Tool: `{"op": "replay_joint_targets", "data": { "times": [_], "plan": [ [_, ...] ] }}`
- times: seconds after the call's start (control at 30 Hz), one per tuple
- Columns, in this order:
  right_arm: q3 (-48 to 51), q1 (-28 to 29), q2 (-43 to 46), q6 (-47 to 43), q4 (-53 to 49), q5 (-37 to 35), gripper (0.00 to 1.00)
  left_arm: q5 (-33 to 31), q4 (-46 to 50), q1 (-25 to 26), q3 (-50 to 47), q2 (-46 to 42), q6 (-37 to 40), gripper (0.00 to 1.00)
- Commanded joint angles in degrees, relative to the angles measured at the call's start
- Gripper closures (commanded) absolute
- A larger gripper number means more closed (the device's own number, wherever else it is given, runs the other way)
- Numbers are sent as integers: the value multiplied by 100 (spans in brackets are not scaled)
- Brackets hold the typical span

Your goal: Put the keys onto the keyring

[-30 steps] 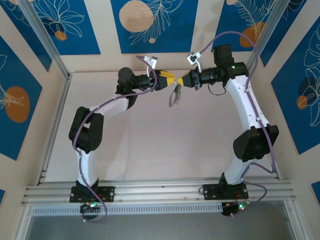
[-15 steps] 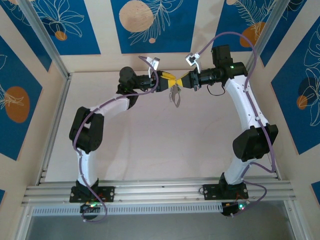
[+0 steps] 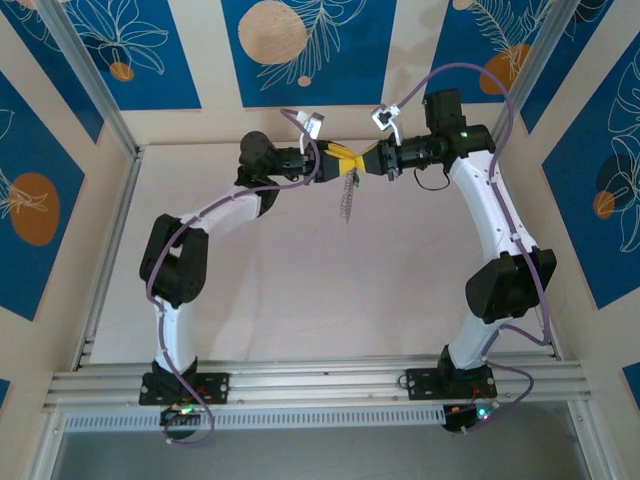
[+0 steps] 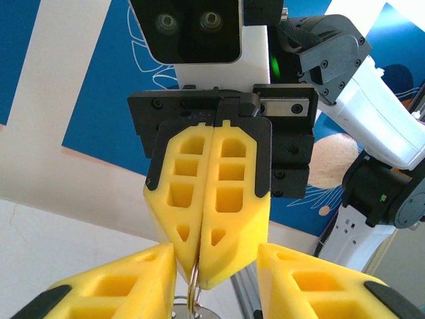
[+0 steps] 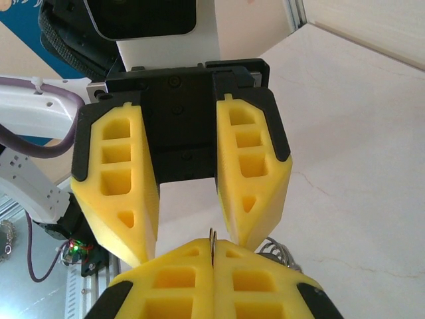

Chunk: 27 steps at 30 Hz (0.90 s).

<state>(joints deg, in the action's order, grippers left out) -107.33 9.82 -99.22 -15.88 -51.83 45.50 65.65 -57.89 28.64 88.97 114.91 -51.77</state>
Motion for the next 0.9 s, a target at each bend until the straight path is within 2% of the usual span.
{"op": "replay_joint_targets", "data": {
  "times": [0.0, 0.13, 0.33, 0.57, 0.7, 0.87],
  "plan": [
    [131, -94, 148, 150, 238, 230, 100, 246, -356, 54, 138, 40, -78, 63],
    [203, -143, 193, 214, 340, 272, 100, 264, -475, 52, 147, 65, -180, 63],
    [290, -198, 262, 328, 506, 348, 100, 328, -731, 50, 214, 158, -442, 80],
    [358, -218, 298, 467, 688, 436, 100, 443, -916, 89, 347, 272, -662, 81],
    [375, -218, 298, 535, 783, 410, 100, 526, -919, 124, 384, 302, -685, 85],
    [396, -218, 293, 611, 883, 495, 100, 569, -924, 147, 452, 332, -706, 96]
  ]
}}
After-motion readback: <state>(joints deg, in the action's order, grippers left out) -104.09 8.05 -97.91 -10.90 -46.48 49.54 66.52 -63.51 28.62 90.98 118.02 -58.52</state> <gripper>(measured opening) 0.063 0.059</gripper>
